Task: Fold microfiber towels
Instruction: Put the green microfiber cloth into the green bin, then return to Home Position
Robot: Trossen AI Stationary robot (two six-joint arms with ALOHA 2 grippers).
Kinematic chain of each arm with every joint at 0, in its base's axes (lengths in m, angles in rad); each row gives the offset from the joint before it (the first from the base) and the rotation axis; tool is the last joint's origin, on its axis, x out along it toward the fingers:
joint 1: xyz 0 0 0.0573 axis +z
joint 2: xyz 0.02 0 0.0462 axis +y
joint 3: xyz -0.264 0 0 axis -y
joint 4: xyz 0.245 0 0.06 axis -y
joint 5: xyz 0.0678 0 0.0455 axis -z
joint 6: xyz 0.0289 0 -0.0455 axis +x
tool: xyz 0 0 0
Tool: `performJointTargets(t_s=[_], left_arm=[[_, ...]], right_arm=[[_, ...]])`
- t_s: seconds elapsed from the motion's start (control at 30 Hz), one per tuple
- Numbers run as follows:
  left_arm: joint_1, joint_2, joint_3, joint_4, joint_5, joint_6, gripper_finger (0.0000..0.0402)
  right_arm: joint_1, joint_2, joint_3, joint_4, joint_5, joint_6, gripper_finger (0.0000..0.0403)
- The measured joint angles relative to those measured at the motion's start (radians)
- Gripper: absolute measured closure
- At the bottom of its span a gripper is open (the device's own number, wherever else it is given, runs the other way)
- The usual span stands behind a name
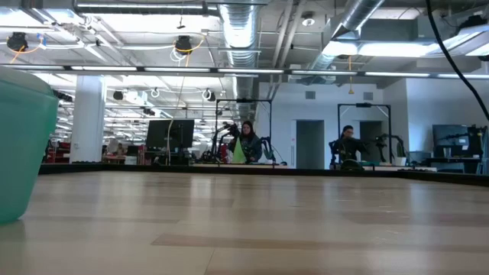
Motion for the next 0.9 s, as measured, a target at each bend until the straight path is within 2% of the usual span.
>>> performJointTargets(t_s=[0.07,0.27,0.47,0.6,0.73,0.9], left_arm=[[0.006,0.0,0.002,-0.004,-0.011,0.028,0.0256],[0.008,-0.041,0.042,-0.03,-0.135,0.102,0.0253],[0.02,-0.112,0.049,-0.043,-0.254,0.282,0.0253],[0.053,-0.166,0.049,-0.139,-0.418,0.372,0.0256],[0.088,-0.23,0.049,-0.246,-0.563,0.474,0.0284],[0.128,-0.322,0.046,-0.296,-0.718,0.629,0.0348]], right_arm=[[0.001,-0.012,0.0,0.005,0.0,0.0,0.0154],[0.013,-0.051,0.0,-0.015,-0.024,-0.037,0.0154],[0.024,-0.059,0.0,-0.021,-0.202,-0.198,0.0154],[0.038,-0.059,0.0,-0.024,-0.265,-0.233,0.0154],[0.048,-0.058,0.0,-0.033,-0.27,-0.232,0.0154],[0.051,-0.057,0.0,-0.049,-0.256,-0.216,0.0155]])
